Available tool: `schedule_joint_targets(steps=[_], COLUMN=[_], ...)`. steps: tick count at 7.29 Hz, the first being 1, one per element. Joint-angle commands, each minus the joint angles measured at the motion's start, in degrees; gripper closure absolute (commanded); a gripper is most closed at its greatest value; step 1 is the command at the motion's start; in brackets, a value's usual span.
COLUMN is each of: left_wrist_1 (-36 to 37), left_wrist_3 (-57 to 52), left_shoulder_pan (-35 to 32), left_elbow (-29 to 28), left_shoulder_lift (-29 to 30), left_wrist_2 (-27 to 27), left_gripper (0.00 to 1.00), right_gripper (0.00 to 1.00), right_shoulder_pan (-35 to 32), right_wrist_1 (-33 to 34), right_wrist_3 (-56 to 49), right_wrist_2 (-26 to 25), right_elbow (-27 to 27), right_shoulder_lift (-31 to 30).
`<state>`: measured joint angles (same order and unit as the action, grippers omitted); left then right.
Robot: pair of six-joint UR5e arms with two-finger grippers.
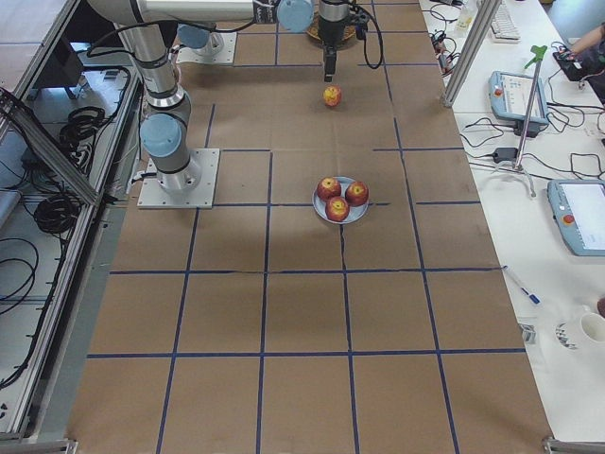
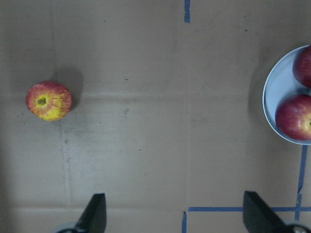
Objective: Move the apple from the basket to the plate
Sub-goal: 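Move the right gripper over the centered apple while the left arm draws back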
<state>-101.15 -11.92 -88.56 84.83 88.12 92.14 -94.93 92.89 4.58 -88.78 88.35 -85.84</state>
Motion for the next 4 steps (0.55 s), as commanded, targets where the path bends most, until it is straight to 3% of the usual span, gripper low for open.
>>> schedule_joint_targets(steps=[1,3,4], left_wrist_1=[-0.71,-0.37,-0.27], left_wrist_3=[0.32,0.23,1.01], left_shoulder_pan=[1.28,1.90,1.81], left_elbow=[-0.01,1.92,2.10], left_shoulder_lift=[-1.99,-1.12,-0.42], left_wrist_2=[-5.22,-6.08,-6.18], left_gripper=[0.00,0.00,0.00], right_gripper=[0.00,0.00,0.00], right_shoulder_pan=[-8.56,-14.73,-16.32], right_wrist_1=[2.03,2.99,6.13], right_wrist_3=[9.61,16.66,19.56], right_wrist_2=[-0.43,-0.70,-0.78], right_elbow=[-6.65,-13.44,-14.25], right_shoulder_lift=[8.18,16.63,20.24])
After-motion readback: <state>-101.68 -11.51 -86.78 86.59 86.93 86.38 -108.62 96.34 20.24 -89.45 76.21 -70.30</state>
